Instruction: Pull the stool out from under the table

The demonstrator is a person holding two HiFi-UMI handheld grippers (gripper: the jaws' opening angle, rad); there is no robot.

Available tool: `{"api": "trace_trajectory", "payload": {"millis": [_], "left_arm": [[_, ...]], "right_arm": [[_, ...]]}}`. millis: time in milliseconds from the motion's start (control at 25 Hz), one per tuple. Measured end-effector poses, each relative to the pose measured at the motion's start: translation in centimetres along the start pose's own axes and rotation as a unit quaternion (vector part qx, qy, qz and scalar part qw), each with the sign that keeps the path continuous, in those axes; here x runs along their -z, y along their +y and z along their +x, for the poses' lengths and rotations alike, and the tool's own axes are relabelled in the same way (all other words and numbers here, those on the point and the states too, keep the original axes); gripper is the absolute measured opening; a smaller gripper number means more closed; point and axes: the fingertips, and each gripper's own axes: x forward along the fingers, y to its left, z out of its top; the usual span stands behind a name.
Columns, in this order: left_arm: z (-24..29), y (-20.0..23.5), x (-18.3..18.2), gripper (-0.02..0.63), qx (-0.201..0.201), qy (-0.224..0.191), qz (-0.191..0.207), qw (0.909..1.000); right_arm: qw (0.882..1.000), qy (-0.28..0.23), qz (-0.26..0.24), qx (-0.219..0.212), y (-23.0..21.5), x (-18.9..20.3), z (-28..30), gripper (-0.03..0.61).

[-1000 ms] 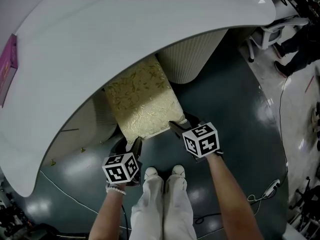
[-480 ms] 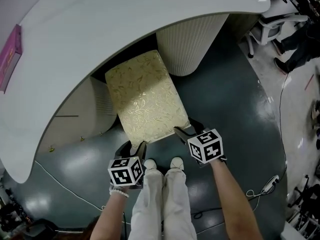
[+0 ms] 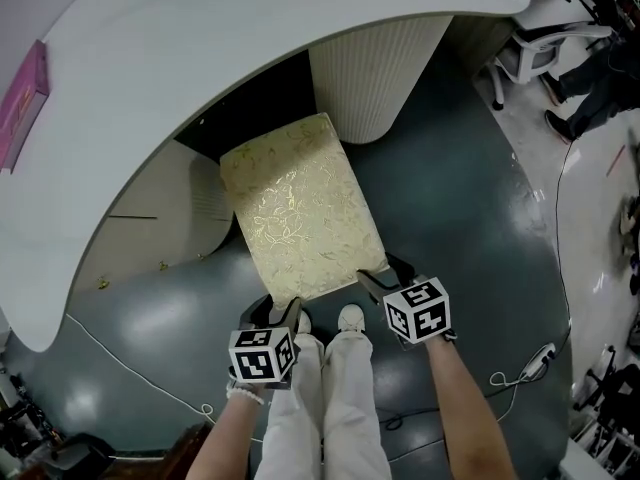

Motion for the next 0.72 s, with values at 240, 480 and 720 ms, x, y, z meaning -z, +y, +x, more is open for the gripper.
{"api": "trace_trajectory", "payload": {"millis": [240,480,720], "left_arm": [[-0.8,-0.9,2.6,0.225,0.008,0.029,0.022,0.9993],[-1.8,-1.8,4.9,0.218,0.018,0.055,0.048,0.9972],[-2.4,-2.0,6.7,0.217,0.021,0.074,0.066,0.9948]], "right_arm": [[1.0,0.012,0.015,0.012,0.7,2.9,-1.7,0.295],[0.999,0.025,0.031,0.022,1.5,5.6,-3.5,0.295],[0.998,0.034,0.048,0.037,2.4,7.8,-4.5,0.29]]}}
